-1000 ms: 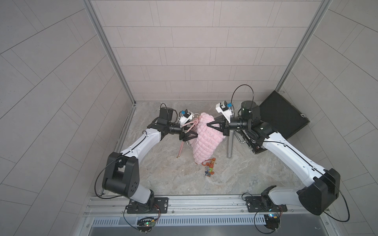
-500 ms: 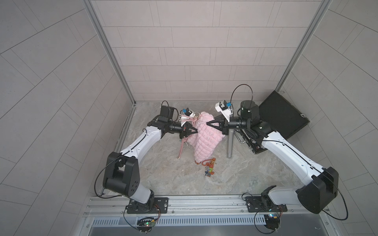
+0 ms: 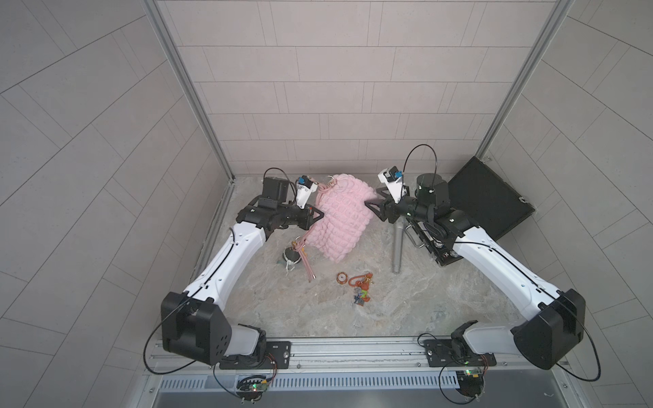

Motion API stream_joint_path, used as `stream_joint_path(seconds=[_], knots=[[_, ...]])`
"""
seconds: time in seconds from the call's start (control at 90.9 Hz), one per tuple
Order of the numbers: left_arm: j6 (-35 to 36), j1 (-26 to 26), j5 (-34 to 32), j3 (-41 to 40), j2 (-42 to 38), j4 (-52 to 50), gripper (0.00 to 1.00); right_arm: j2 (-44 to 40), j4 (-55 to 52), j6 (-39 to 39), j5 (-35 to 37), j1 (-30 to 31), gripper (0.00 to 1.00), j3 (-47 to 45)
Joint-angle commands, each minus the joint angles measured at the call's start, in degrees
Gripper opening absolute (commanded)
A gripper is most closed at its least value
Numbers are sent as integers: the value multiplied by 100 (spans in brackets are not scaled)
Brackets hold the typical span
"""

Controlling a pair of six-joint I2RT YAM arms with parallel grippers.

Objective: Remove the decoration from the bag
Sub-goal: Adjust the bag.

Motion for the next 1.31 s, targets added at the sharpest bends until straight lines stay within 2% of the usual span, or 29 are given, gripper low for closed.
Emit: stream_joint_path(seconds=[0.0, 0.11, 0.198, 0.407, 0.506, 0.638, 0.77, 0.902, 1.299], knots=[[-1250, 27, -1247, 190, -326, -326, 0, -284, -332, 58, 727, 10, 70, -128], [-2089, 10, -2224, 218, -538, -334, 0, -533, -162, 326, 678, 132, 71, -497], [-2744, -47, -2495, 244, -555, -262, 0, -670, 54, 587, 704, 339, 72, -839], [-4154, -631, -3418, 283, -396, -240, 0, -796, 1042, 1487, 1103, 1341, 74, -1637], [-4593, -1011, -4245, 423, -268, -470, 0, -645, 1379, 1824, 1562, 1909, 75, -1728], [-5222, -1144, -4292, 497, -190, -563, 0, -286, 1741, 2058, 1951, 2453, 76, -1696], [-5375, -1337, -4482, 548, -168, -555, 0, 156, 1747, 2090, 2157, 2738, 78, -1412], [-5598, -1369, -4476, 491, -157, -567, 0, 608, 1792, 2077, 2672, 3028, 78, -1061], [-5972, -1399, -4283, 405, -328, -640, 0, 1928, 1712, 1443, 3019, 3046, 78, -55]])
